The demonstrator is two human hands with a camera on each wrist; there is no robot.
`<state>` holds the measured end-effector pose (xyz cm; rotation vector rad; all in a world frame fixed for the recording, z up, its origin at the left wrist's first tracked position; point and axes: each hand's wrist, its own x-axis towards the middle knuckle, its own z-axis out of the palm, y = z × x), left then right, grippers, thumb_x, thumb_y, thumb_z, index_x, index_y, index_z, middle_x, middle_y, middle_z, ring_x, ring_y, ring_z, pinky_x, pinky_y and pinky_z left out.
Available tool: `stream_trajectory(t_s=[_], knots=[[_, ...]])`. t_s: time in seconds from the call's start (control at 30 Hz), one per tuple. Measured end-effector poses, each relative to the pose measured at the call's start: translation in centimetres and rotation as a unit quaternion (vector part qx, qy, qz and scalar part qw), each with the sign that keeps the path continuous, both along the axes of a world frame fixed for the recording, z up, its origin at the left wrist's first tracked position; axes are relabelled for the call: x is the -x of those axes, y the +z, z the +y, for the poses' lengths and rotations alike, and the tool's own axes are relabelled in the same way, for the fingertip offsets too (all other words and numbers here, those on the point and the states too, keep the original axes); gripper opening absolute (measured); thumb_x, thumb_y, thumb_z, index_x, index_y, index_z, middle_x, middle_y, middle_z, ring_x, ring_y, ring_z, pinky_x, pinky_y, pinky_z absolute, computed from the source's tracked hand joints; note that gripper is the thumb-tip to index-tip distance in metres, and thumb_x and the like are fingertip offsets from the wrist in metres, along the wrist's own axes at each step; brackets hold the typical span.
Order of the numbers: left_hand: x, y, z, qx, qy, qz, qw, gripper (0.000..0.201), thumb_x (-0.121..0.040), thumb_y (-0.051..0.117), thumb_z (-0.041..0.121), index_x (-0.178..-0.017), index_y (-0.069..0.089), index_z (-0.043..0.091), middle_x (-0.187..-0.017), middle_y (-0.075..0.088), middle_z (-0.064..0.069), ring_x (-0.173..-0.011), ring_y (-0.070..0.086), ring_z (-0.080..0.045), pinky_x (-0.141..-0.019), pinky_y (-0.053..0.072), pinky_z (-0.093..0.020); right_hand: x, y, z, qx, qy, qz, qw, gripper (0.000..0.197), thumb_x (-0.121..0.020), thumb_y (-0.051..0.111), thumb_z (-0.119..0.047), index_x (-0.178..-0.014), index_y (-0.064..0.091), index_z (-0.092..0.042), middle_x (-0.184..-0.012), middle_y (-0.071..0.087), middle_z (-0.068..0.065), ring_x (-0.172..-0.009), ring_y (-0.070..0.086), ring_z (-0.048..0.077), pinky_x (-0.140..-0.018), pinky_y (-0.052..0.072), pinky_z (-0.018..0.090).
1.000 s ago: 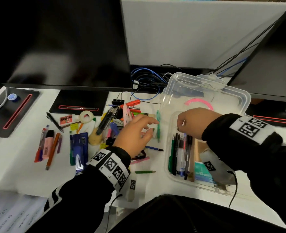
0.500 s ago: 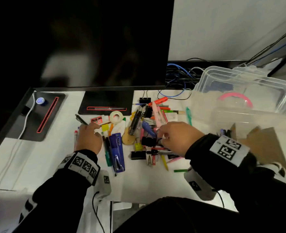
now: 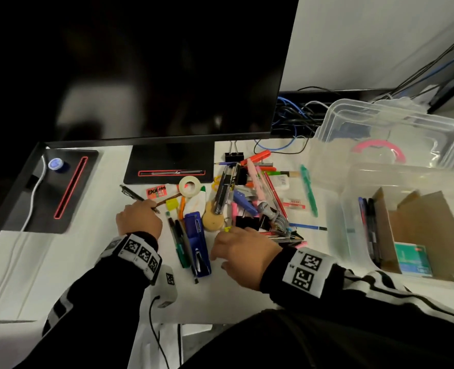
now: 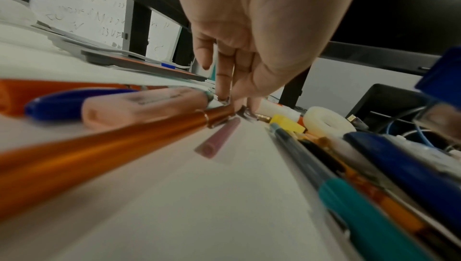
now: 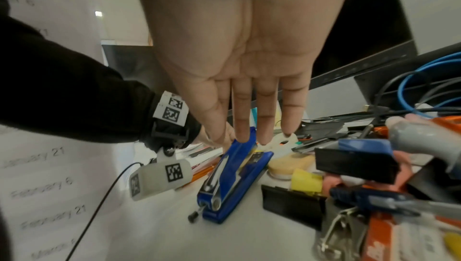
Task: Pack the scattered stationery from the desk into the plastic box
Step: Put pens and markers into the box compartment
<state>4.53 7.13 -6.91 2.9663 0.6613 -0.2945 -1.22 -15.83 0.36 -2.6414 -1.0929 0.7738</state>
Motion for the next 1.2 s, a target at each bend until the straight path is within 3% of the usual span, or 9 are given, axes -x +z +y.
stream_trajectory(t_s=[0.23,0.37,0.47,0.53,0.7,0.83,1.07,1.2], knots=[[1.5,0.2,-1.1,-0.046,-0.125,0.01,0.991,0.042,-0.087,0.046,0.017,-0.125,0.056,0.033,-0.123,0.06,0.001,-0.112,0.052,-0.02,-0.096,0.034,-0.035,0.3,-1.4,2.3,0.019,0.108,-0.026,0.994,0.05,-0.092,0.046,-0.013,-0.138,0.041,-0.034,-0.148,0.026,-0.014,-0.117,0.037,0.022,-0.092,0.034,0.036],[2.2,0.2,-1.8,-0.019,-0.162,-0.011,0.986,0.039,-0.088,0.047,0.018,-0.12,0.061,0.034,-0.118,0.062,0.001,-0.109,0.052,-0.021,-0.094,0.037,-0.037,0.0,-2.1,2.9,0.067,0.146,-0.031,0.987,0.053,-0.093,0.046,-0.013,-0.141,0.036,-0.035,-0.152,0.019,-0.014,-0.123,0.032,0.025,-0.098,0.033,0.039],[2.3,-0.1,-1.4,0.033,-0.147,-0.038,0.988,0.04,-0.083,0.052,0.007,-0.112,0.066,0.032,-0.114,0.06,0.0,-0.107,0.05,-0.023,-0.093,0.039,-0.035,0.0,-2.6,3.0,0.067,0.135,-0.037,0.988,0.051,-0.092,0.047,-0.013,-0.14,0.04,-0.031,-0.151,0.021,-0.009,-0.125,0.03,0.026,-0.099,0.033,0.04],[2.2,-0.3,-0.9,0.019,-0.146,-0.047,0.988,0.042,-0.081,0.054,0.004,-0.113,0.064,0.029,-0.115,0.055,-0.001,-0.108,0.045,-0.024,-0.093,0.039,-0.034,0.1,-3.0,2.9,0.056,0.123,-0.042,0.99,0.045,-0.093,0.046,-0.013,-0.137,0.044,-0.025,-0.147,0.027,-0.005,-0.123,0.033,0.026,-0.1,0.034,0.04],[1.6,-0.4,0.0,-0.022,-0.164,-0.029,0.986,0.03,-0.087,0.056,0.012,-0.109,0.062,0.032,-0.12,0.05,0.001,-0.112,0.04,-0.024,-0.094,0.032,-0.035,-0.2,-3.8,2.3,0.044,0.079,-0.029,0.995,0.043,-0.091,0.047,-0.008,-0.134,0.046,-0.015,-0.145,0.028,-0.002,-0.119,0.038,0.026,-0.099,0.042,0.04],[1.2,-0.5,-0.2,-0.035,-0.198,-0.031,0.979,0.021,-0.09,0.053,0.017,-0.105,0.059,0.031,-0.119,0.048,0.002,-0.109,0.039,-0.023,-0.095,0.03,-0.036,-0.3,-4.3,2.3,0.05,0.003,0.021,0.999,0.048,-0.092,0.042,-0.01,-0.139,0.034,-0.016,-0.142,0.032,0.005,-0.115,0.044,0.031,-0.093,0.047,0.046],[0.9,-0.6,-0.6,-0.083,-0.262,-0.023,0.961,0.017,-0.092,0.05,0.025,-0.108,0.052,0.027,-0.12,0.046,-0.001,-0.11,0.04,-0.023,-0.09,0.034,-0.035,0.0,-4.2,2.0,0.038,-0.038,0.031,0.998,0.055,-0.09,0.046,-0.007,-0.142,0.031,-0.014,-0.146,0.02,0.0,-0.122,0.037,0.028,-0.093,0.049,0.042],[0.8,-0.3,-0.7,-0.08,-0.276,-0.007,0.958,0.025,-0.09,0.05,0.016,-0.114,0.049,0.023,-0.121,0.045,-0.004,-0.111,0.04,-0.024,-0.091,0.033,-0.034,0.0,-4.2,2.2,0.031,-0.035,0.013,0.999,0.055,-0.089,0.049,-0.009,-0.142,0.034,-0.01,-0.146,0.015,-0.003,-0.125,0.033,0.026,-0.097,0.047,0.038]])
